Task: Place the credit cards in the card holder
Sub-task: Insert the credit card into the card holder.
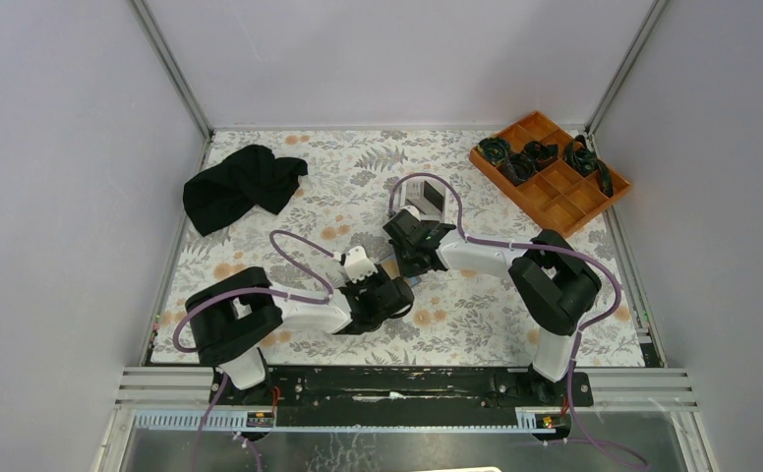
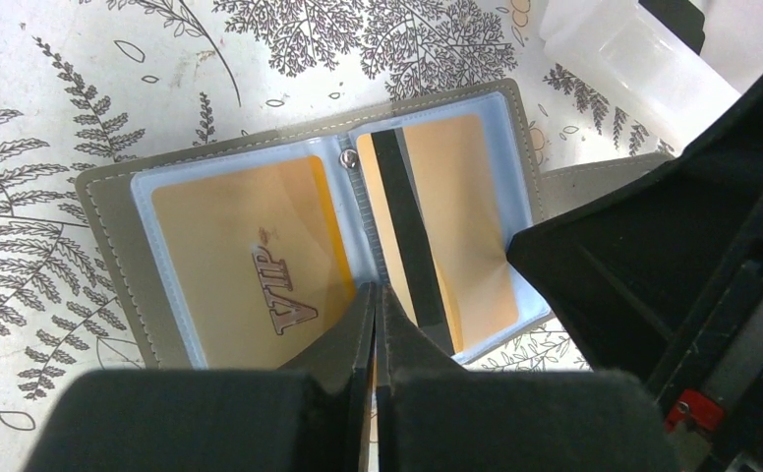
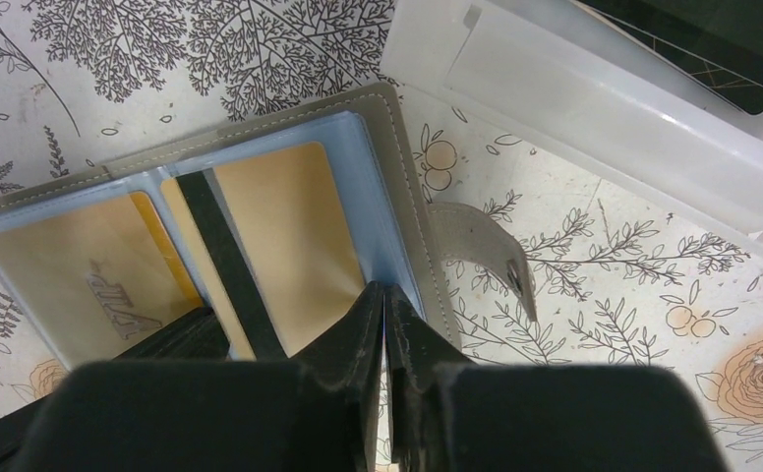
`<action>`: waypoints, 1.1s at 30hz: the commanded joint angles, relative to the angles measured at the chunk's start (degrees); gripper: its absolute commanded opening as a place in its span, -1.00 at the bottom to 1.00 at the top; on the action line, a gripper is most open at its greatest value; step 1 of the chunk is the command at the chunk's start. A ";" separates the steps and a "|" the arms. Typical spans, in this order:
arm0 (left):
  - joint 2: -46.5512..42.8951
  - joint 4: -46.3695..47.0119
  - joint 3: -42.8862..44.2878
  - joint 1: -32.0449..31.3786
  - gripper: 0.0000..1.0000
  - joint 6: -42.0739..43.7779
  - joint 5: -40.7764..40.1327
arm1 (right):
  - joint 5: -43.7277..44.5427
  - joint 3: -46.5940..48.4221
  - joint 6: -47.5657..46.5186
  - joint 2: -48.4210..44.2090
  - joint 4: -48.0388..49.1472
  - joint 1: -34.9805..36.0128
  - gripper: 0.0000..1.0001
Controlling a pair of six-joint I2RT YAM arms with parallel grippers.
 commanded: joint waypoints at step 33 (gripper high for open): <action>1.37 0.57 -2.45 4.17 -1.00 4.08 7.50 | 3.77 2.36 0.77 -2.34 -0.83 -3.35 -0.65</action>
